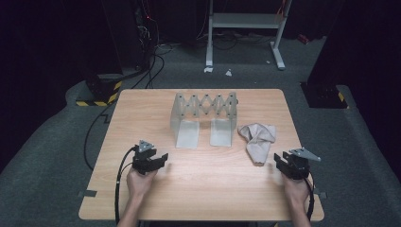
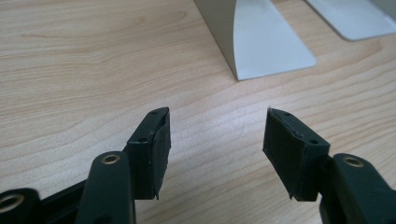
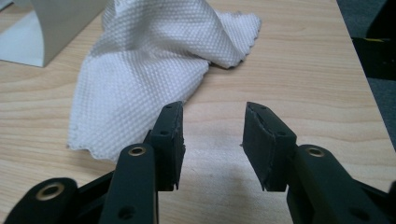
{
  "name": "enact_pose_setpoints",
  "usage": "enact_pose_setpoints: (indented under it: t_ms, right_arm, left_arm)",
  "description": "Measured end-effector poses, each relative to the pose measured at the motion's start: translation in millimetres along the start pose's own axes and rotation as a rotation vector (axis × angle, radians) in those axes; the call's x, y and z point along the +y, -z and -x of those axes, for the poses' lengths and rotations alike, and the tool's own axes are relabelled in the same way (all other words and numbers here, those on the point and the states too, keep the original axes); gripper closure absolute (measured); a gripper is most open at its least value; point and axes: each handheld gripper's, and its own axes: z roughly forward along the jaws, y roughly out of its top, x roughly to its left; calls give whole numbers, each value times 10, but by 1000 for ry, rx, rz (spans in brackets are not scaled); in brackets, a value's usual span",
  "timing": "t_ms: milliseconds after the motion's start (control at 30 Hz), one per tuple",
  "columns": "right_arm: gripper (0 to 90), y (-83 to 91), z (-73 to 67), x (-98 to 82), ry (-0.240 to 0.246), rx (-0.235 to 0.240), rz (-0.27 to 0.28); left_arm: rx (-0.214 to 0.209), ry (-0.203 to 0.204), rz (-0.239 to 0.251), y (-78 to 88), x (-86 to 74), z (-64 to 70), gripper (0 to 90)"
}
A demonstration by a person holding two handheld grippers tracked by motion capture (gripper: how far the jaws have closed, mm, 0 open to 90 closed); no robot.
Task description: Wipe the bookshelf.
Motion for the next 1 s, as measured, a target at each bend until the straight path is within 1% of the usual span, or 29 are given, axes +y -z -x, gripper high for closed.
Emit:
enact_pose_setpoints:
  t_ms: [67, 167, 433, 567, 633, 667, 700, 767, 833, 900, 933, 1000]
  right_arm:
    - [576, -16, 9, -17, 5, -11, -10]
    - [569, -35, 2, -24, 16, -28, -22]
    - [556, -89, 3, -31, 31, -47, -38]
    - [545, -123, 1, -40, 36, -52, -50]
    - [537, -140, 1, -49, 29, -48, -61]
    - [532, -150, -1, -54, 27, -48, -70]
    - [532, -155, -1, -53, 31, -50, -74]
    - [524, -157, -3, -54, 38, -55, -73]
    - [500, -170, -1, -51, 42, -51, -90]
    - [470, -172, 6, -49, 41, -38, -91]
    - [451, -173, 1, -49, 47, -33, -94]
    - [436, -173, -5, -50, 51, -36, -96]
  left_arm:
    - [8, -18, -17, -24, -15, 25, 415]
    - [22, -31, -29, -58, -34, 41, 415]
    - [63, -32, -41, -133, -59, 28, 415]
    - [79, -38, -37, -163, -65, 31, 414]
    - [77, -35, -31, -172, -64, 34, 414]
    - [82, -40, -29, -177, -65, 37, 414]
    - [87, -50, -24, -182, -69, 40, 413]
    - [85, -46, -16, -187, -78, 43, 405]
    - [86, -42, 0, -188, -98, 36, 393]
    - [88, -40, -2, -187, -99, 36, 380]
    - [90, -38, -2, -187, -99, 36, 377]
    - [91, -38, -2, -187, -99, 36, 375]
